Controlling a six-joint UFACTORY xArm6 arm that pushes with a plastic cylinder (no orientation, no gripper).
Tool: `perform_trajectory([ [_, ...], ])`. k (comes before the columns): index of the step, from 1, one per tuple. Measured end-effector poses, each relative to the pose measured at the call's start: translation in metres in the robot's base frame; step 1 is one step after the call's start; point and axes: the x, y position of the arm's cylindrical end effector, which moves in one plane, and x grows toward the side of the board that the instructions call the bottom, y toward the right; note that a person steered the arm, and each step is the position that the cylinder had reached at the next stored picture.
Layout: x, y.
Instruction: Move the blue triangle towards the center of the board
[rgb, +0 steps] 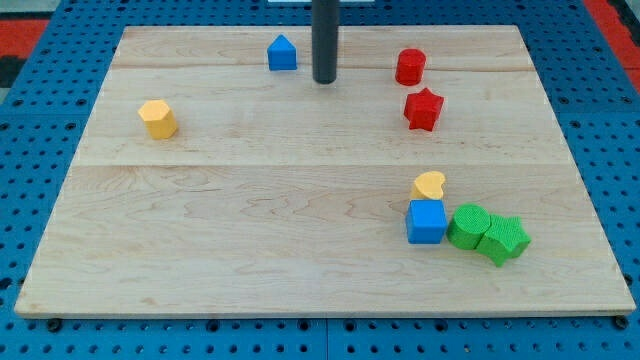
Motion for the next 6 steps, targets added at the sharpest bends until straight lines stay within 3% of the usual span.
perform_trajectory([
  [1,0.005,-0.090],
  [2,-0.036,-0.117],
  [3,-0.062,-0.080],
  [4,-0.084,0.005],
  [5,-0.104,0.031],
  [6,-0.068,0.057],
])
